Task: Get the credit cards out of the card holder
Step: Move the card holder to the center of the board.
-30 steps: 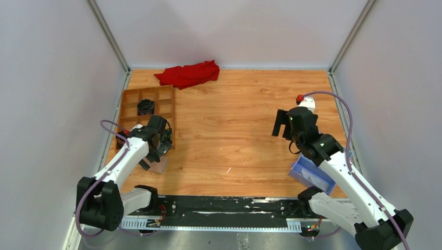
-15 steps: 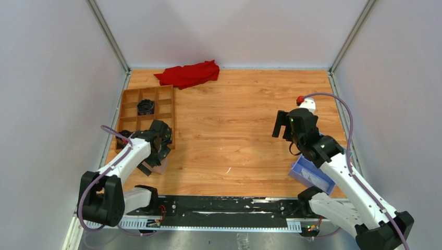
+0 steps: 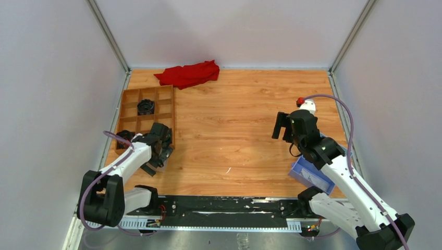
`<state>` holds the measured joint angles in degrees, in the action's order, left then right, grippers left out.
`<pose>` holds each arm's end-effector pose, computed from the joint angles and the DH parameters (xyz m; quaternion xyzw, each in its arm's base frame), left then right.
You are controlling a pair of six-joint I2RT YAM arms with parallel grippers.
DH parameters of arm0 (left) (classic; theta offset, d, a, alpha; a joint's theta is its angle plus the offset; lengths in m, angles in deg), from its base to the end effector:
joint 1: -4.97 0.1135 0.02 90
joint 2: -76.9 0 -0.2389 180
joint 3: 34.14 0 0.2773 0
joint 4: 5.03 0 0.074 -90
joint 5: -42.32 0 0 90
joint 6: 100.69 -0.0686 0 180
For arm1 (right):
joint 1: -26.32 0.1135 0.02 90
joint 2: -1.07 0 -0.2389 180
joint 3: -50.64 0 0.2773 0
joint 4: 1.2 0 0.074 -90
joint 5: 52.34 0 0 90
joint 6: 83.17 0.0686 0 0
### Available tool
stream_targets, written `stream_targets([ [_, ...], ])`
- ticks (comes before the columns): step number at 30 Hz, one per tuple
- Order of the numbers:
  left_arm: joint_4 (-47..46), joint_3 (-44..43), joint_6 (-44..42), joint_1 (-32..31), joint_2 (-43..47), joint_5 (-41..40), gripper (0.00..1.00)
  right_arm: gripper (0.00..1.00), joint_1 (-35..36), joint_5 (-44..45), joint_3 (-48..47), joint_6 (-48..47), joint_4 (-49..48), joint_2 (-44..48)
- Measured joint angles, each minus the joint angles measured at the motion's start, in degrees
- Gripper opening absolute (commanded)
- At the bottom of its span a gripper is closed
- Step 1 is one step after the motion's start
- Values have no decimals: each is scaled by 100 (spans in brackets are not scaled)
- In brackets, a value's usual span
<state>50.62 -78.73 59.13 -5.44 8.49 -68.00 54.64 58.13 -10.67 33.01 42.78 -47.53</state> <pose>0.2119 -0.0147 0.0876 -0.4998 0.8433 0.0761 0.1823 0.2321 0.0978 0.2819 0.0711 0.8591 0.0833 0.4999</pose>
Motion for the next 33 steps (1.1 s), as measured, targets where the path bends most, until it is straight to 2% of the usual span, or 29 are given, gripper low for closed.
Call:
stream_targets([
  [13, 22, 186, 17, 13, 566, 66, 72, 99, 0, -90, 2, 2, 0, 0],
  [22, 107, 374, 2, -37, 1703, 516, 71, 99, 0, -98, 4, 4, 0, -52],
  [25, 131, 404, 57, -422, 1884, 614, 73, 99, 0, -96, 2, 2, 0, -98],
  [28, 162, 306, 164, -1255, 1762, 610, 74, 99, 0, -90, 2, 2, 0, -138],
  [33, 221, -542, 240, -2608, 763, 459, 75, 99, 0, -61, 2, 0, 2, -149],
])
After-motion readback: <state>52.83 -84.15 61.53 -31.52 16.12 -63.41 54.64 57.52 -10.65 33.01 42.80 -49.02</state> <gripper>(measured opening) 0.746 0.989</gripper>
